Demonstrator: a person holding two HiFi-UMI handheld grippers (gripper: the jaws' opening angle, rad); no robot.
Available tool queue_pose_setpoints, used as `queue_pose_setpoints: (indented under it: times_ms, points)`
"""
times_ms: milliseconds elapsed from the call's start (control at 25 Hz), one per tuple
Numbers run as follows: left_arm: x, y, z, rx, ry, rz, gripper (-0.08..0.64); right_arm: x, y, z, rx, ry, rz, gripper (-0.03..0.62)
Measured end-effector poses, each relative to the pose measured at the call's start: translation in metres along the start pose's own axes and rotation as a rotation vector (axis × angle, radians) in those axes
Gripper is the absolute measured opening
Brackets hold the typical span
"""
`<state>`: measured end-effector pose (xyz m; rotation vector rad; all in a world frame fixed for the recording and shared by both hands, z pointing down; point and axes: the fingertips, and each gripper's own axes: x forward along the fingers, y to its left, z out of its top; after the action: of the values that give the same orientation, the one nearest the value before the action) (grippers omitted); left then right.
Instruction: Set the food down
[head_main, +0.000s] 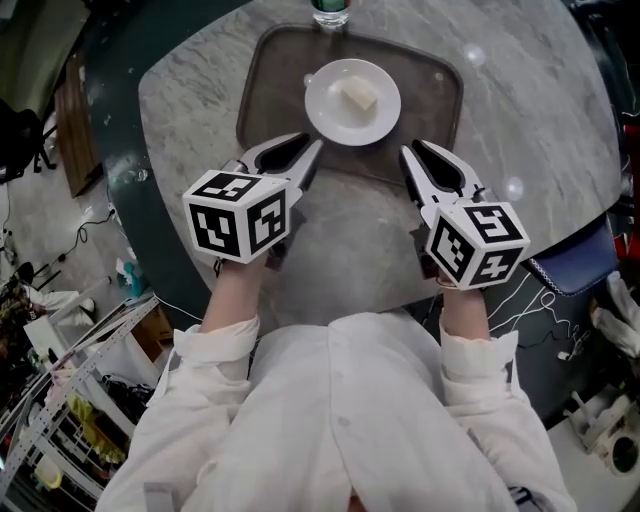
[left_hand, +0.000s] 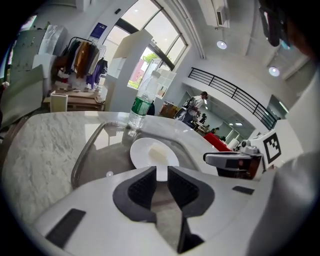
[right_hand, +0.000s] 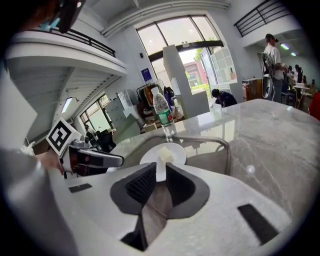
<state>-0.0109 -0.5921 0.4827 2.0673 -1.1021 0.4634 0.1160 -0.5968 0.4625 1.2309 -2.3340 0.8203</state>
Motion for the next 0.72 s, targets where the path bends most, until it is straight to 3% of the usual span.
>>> queue_pose_setpoints:
  times_ms: [120, 440, 720]
  points:
    - [-0.02, -0.017, -0.003, 0.037, -0.044, -0.052, 0.072, -0.023, 0.019, 0.004, -0.022, -0.069, -0.011, 0.024]
    - [-0.088, -0.066, -0.02, 0.084, -0.174, -0.159, 0.032, -0.097, 0.085, 0.003, -0.022, -0.26, 0.059, 0.011]
    - [-0.16, -0.103, -0.045, 0.116, -0.248, -0.27, 0.028, -0.156, 0.146, -0.023, -0.067, -0.309, 0.051, 0.006]
